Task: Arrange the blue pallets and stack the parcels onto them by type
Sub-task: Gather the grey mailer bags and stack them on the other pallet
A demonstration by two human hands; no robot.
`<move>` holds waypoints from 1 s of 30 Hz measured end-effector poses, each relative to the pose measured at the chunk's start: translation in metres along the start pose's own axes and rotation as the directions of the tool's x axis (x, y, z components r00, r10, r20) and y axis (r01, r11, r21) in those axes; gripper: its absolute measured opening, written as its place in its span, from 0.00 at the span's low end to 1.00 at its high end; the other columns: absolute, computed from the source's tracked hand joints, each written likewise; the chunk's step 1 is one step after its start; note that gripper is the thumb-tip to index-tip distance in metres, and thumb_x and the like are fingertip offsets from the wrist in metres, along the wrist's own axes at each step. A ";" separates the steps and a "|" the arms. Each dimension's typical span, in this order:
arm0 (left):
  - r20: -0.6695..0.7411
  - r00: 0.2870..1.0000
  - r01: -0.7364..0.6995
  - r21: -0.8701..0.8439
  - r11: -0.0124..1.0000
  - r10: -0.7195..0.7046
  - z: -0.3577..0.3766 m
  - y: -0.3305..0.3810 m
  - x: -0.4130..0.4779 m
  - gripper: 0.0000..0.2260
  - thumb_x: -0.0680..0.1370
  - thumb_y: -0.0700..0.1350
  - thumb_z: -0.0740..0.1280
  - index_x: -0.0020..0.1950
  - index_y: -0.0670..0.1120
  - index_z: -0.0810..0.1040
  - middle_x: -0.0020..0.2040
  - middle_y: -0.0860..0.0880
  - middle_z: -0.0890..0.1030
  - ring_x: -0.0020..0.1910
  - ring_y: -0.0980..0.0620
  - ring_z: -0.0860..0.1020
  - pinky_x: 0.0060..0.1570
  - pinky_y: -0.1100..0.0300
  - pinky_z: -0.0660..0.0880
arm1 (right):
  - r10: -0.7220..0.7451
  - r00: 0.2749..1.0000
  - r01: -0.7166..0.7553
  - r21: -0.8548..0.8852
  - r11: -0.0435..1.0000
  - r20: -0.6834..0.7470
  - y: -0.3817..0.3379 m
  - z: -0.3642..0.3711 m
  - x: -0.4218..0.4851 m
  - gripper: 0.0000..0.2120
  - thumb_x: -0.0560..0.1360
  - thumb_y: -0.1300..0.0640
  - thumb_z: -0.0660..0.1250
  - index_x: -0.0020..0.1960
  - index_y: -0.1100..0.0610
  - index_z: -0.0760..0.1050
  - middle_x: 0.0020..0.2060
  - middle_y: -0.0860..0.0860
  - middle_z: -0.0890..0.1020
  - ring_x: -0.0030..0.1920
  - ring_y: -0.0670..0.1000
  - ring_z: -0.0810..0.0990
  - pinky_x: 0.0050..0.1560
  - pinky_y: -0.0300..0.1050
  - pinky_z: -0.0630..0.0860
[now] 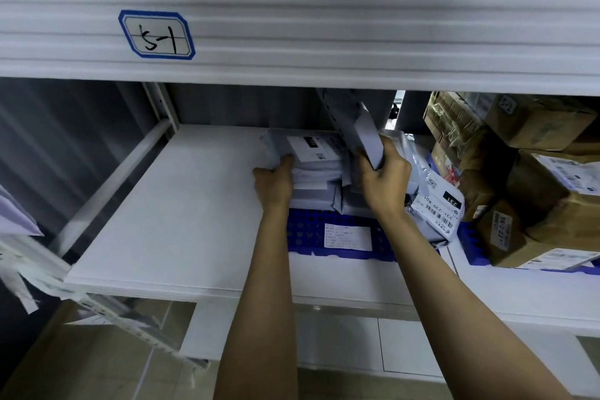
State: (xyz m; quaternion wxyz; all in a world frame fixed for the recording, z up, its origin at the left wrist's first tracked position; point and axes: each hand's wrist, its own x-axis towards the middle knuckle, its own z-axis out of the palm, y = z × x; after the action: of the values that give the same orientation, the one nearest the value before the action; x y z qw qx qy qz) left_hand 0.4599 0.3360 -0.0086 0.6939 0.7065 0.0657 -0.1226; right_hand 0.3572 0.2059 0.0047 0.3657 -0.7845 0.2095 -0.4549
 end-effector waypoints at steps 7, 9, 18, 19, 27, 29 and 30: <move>-0.145 0.988 0.004 -0.318 0.948 -0.053 0.008 -0.027 -0.038 0.18 0.77 0.47 0.70 0.60 0.41 0.67 0.56 0.44 0.75 0.51 0.46 0.78 0.43 0.54 0.81 | -0.024 0.999 0.025 -0.033 0.999 0.027 0.000 0.003 -0.002 0.19 0.73 0.63 0.68 0.64 0.60 0.76 0.52 0.58 0.83 0.52 0.58 0.81 0.50 0.42 0.73; -0.176 0.982 -0.019 -0.428 0.904 -0.063 0.010 -0.028 -0.043 0.18 0.77 0.45 0.70 0.59 0.42 0.66 0.55 0.44 0.75 0.50 0.46 0.78 0.35 0.58 0.81 | -0.021 0.999 0.022 -0.030 0.999 0.033 0.001 0.003 -0.002 0.19 0.73 0.63 0.68 0.64 0.59 0.76 0.52 0.57 0.83 0.51 0.58 0.81 0.49 0.43 0.74; 0.020 0.997 0.076 -0.247 0.966 -0.073 0.022 -0.039 -0.048 0.21 0.68 0.46 0.76 0.57 0.40 0.77 0.54 0.43 0.82 0.50 0.45 0.82 0.44 0.47 0.82 | -0.043 0.998 0.045 -0.045 0.998 0.035 0.011 0.004 -0.007 0.17 0.75 0.62 0.68 0.64 0.60 0.76 0.51 0.58 0.84 0.48 0.58 0.82 0.47 0.49 0.78; 0.085 0.990 0.126 -0.217 0.968 -0.110 0.020 -0.040 -0.050 0.19 0.69 0.47 0.75 0.56 0.40 0.78 0.52 0.42 0.82 0.49 0.44 0.82 0.43 0.48 0.82 | -0.051 0.998 0.053 -0.048 0.997 0.039 0.010 0.004 -0.007 0.17 0.75 0.62 0.68 0.64 0.60 0.76 0.51 0.57 0.84 0.49 0.58 0.82 0.47 0.48 0.77; 0.258 0.912 0.247 0.276 0.929 -0.319 -0.020 -0.032 -0.050 0.33 0.71 0.71 0.62 0.53 0.40 0.77 0.43 0.43 0.84 0.33 0.50 0.82 0.25 0.65 0.73 | -0.090 0.994 0.094 -0.061 0.994 0.060 0.011 0.004 -0.007 0.19 0.73 0.65 0.68 0.64 0.61 0.76 0.53 0.58 0.83 0.52 0.58 0.81 0.49 0.45 0.75; 0.168 0.963 0.159 0.287 0.945 -0.213 -0.032 -0.030 -0.044 0.34 0.72 0.71 0.61 0.55 0.40 0.78 0.44 0.43 0.83 0.33 0.51 0.79 0.23 0.66 0.70 | -0.097 0.993 0.102 -0.074 0.992 0.074 0.012 0.006 -0.007 0.18 0.74 0.65 0.67 0.63 0.60 0.76 0.51 0.58 0.84 0.50 0.58 0.81 0.47 0.43 0.74; 0.105 0.984 0.104 0.305 0.947 -0.142 -0.038 -0.031 -0.040 0.34 0.71 0.71 0.62 0.55 0.40 0.78 0.45 0.44 0.83 0.35 0.51 0.79 0.26 0.64 0.70 | -0.105 0.991 0.111 -0.080 0.991 0.080 0.012 0.007 -0.007 0.18 0.74 0.64 0.67 0.63 0.60 0.76 0.50 0.58 0.84 0.49 0.58 0.81 0.46 0.44 0.74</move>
State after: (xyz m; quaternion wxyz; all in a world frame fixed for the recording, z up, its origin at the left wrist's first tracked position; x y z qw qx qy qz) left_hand 0.4164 0.3778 -0.0272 0.5732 0.7884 0.0468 -0.2185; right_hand 0.3595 0.2059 -0.0104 0.3148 -0.8260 0.1717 -0.4349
